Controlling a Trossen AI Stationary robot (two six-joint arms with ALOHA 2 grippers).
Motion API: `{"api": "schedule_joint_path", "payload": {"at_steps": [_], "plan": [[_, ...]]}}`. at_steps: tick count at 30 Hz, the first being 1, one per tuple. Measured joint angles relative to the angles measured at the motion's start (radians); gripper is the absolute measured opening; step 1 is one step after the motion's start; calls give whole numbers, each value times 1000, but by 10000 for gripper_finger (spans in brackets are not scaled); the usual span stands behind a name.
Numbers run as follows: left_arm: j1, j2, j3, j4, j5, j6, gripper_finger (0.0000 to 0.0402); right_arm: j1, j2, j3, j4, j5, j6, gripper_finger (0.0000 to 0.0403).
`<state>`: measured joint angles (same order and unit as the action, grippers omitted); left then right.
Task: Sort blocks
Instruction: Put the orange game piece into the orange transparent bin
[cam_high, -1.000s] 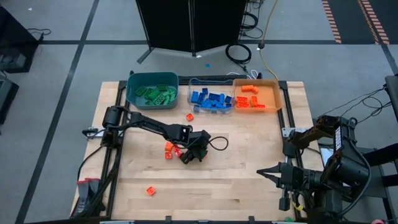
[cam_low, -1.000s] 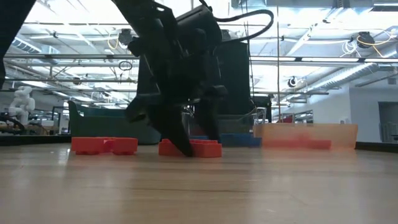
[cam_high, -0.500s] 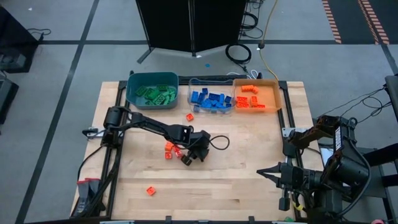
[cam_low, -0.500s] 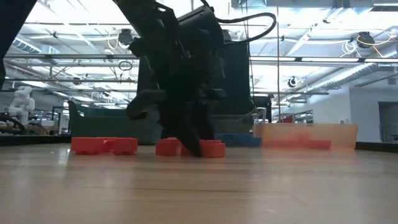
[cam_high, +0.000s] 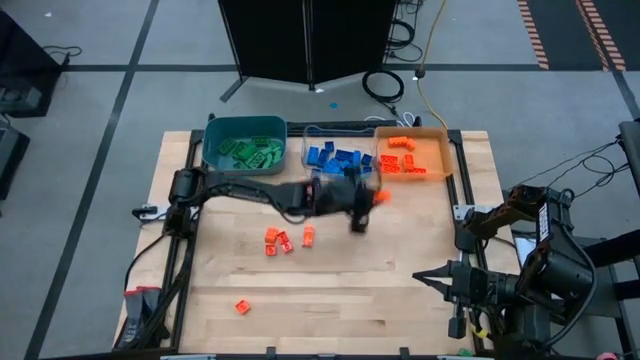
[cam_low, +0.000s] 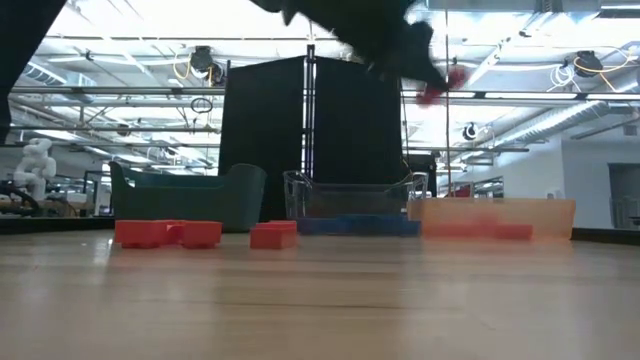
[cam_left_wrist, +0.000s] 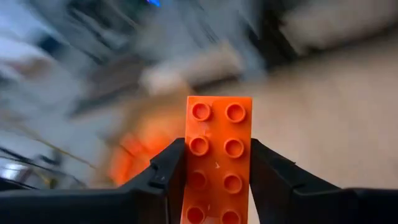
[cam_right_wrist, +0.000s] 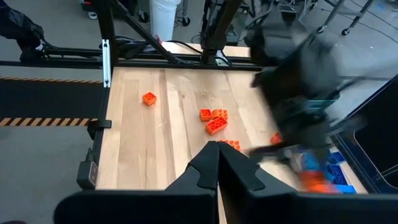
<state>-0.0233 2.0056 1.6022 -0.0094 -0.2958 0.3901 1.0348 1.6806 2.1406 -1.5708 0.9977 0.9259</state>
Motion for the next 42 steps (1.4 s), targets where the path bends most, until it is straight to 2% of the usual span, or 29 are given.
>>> {"api": "schedule_joint_path", "payload": {"at_steps": [3, 6, 10, 14, 20, 25, 33, 42], "plan": [[62, -5, 20, 228, -21, -75, 137, 0, 0, 0, 0, -1, 1, 0], [133, 21, 27, 362, -30, -176, 137, 0, 0, 0, 0, 0, 2, 0], [221, 76, 54, 363, -32, -339, 137, 0, 0, 0, -1, -1, -8, 0], [271, 146, 119, 401, -10, -422, 137, 0, 0, 0, 0, 0, -23, 0], [270, 321, 367, 374, 55, -437, 137, 0, 0, 0, 0, 0, -40, 0], [260, 439, 531, 238, 58, -437, 137, 0, 0, 0, 0, -5, -33, 0], [257, 531, 567, 189, 55, -437, 137, 0, 0, 0, 0, -8, -37, 0], [267, 531, 567, 162, 24, -432, 141, 0, 0, 0, 0, -7, -36, 0]]}}
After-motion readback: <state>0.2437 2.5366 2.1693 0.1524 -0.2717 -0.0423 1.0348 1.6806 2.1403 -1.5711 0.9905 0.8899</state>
